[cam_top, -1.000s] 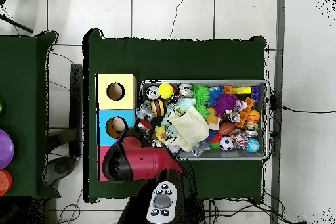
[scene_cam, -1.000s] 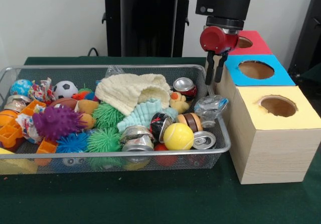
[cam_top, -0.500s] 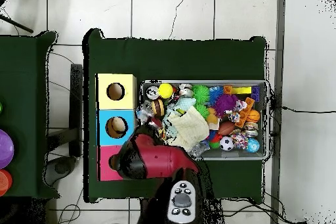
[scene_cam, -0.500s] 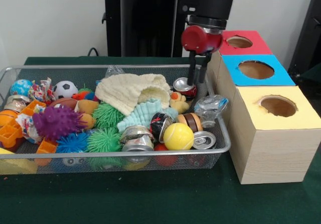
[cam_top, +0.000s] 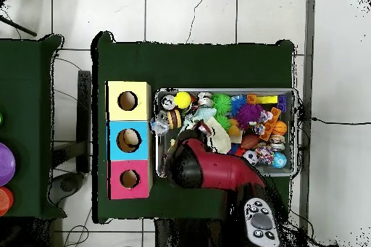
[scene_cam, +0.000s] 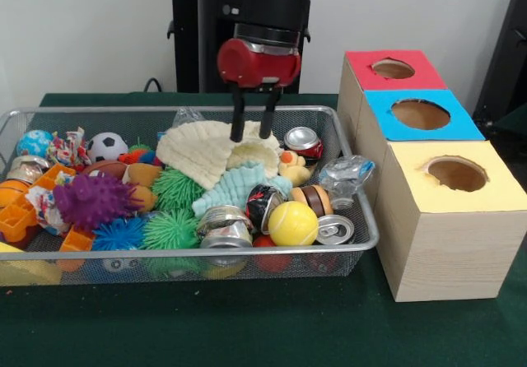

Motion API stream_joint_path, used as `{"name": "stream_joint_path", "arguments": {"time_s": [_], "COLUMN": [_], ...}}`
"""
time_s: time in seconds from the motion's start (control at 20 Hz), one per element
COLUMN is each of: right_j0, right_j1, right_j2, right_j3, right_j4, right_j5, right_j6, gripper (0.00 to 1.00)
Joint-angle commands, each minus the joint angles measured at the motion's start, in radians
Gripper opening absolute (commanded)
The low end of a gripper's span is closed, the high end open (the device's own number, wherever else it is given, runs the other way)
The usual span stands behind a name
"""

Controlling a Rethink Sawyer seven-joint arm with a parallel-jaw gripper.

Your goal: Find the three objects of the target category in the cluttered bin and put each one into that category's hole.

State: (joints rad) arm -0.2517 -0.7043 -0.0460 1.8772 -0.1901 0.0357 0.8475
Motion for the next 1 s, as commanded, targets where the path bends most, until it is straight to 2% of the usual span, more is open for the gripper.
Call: {"name": "stream_joint_path", "arguments": {"time_s": [0.05,0.35,1.0], "right_j0": [-0.066,-0.088,-0.091], "right_j1": [-0.020,-0.020,0.020], "right_j2": [0.173,0.200,0.241], "right_j3": [-0.091,-0.127,-0.210], "right_j4": [-0.073,-0.059,-0.032], "right_j5": [0.169,0.263,0.309], "right_j6": [0.020,0.016,0.063], "gripper": [1.00,1.00,1.00]}}
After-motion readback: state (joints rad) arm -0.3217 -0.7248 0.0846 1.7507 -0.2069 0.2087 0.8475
